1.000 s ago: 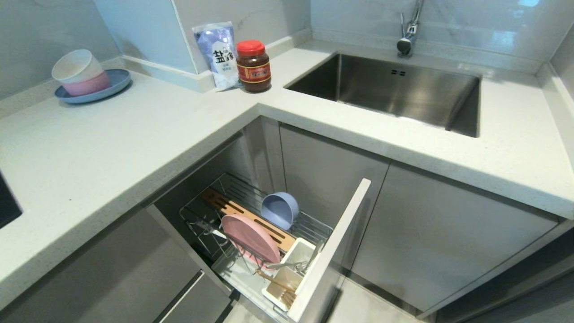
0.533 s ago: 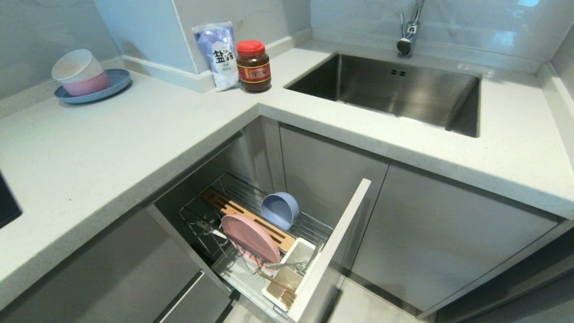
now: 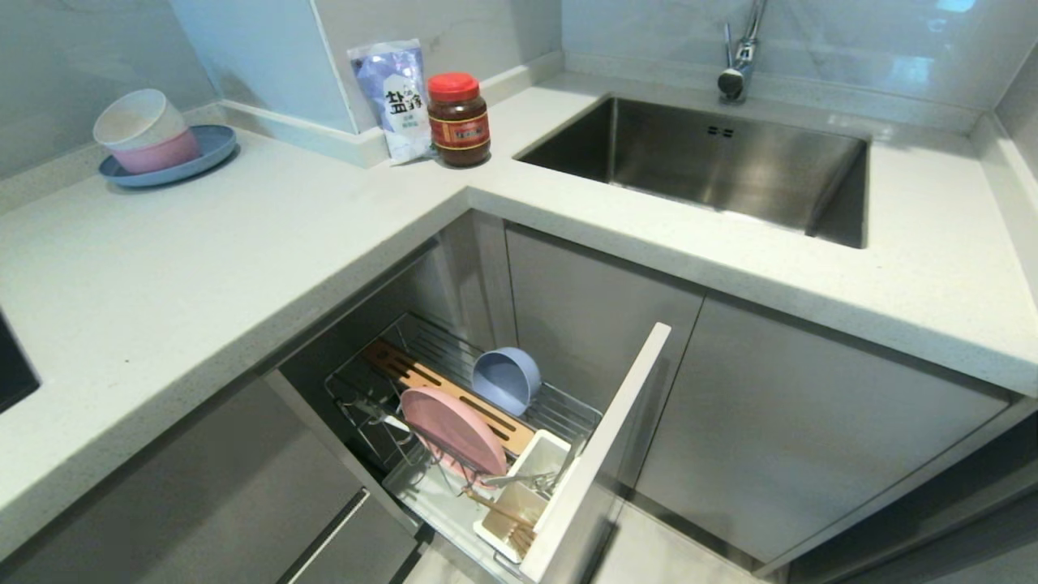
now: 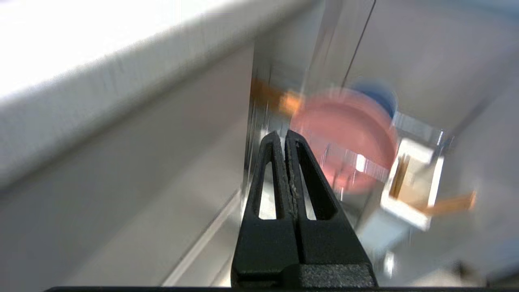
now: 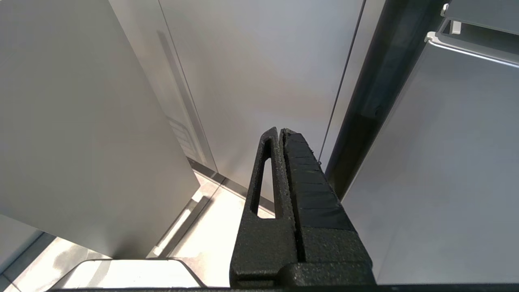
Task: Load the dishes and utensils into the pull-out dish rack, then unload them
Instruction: Take the plate out of the cupboard
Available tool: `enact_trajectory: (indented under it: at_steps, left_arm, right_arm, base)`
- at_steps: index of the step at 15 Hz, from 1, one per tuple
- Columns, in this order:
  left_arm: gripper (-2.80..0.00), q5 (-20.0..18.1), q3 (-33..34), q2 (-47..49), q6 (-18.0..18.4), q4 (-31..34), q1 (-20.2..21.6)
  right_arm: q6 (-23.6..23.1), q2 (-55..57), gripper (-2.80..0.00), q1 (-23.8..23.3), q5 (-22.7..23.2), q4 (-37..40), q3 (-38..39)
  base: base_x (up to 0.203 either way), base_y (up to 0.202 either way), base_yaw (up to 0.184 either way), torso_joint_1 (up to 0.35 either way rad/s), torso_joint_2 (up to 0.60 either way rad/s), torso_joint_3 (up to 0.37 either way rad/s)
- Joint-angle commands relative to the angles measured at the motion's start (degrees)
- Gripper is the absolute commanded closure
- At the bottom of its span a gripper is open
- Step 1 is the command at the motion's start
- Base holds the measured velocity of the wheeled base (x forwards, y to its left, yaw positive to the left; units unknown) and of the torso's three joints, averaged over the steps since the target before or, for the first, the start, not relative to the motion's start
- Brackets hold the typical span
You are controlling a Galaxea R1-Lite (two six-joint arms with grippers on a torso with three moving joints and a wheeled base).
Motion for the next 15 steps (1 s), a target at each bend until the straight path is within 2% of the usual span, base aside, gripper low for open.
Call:
enact_trajectory:
  at_steps: [1,5,8,11,12,14,15]
  left_arm:
    - [0.0,-0.29,-3.32,0.08,0.22,-3.66,-0.14]
    - [0.0,-7.28,-23.01,4.59,0.46,0.46,-0.07]
    - [0.0,-13.18,-39.69,16.97,1.59,2.11,0.29]
    - [0.0,-15.26,-55.18,30.85,0.78,2.41,0.52]
    - [0.0,-15.48,-59.65,34.97,-1.5,2.23,0.71]
    - [0.0,-14.77,-66.76,43.18,-9.88,1.16,1.63]
    - [0.0,-12.84,-68.79,46.35,-13.75,0.72,1.9]
  right_arm:
    - [0.0,-0.24,0.0,0.02,0.0,-0.02,0.09]
    - [0.0,-0.23,0.0,-0.03,0.0,-0.05,0.09]
    - [0.0,-0.24,0.0,-0.03,0.0,0.02,0.09]
    - [0.0,-0.24,0.0,-0.01,0.0,-0.06,0.09]
    - [0.0,-0.24,0.0,-0.02,0.0,0.02,0.09]
    - [0.0,-0.23,0.0,0.06,0.0,-0.05,0.09]
    - [0.0,-0.24,0.0,0.01,0.0,-0.02,0.09]
  base:
    - [0.0,0.0,0.0,0.0,0.0,0.0]
    - [0.0,0.0,0.0,0.0,0.0,0.0]
    - [0.0,0.0,0.0,0.0,0.0,0.0]
    - [0.0,0.0,0.0,0.0,0.0,0.0]
    - [0.0,0.0,0.0,0.0,0.0,0.0]
    - [0.0,0.0,0.0,0.0,0.0,0.0]
    - [0.0,0.0,0.0,0.0,0.0,0.0]
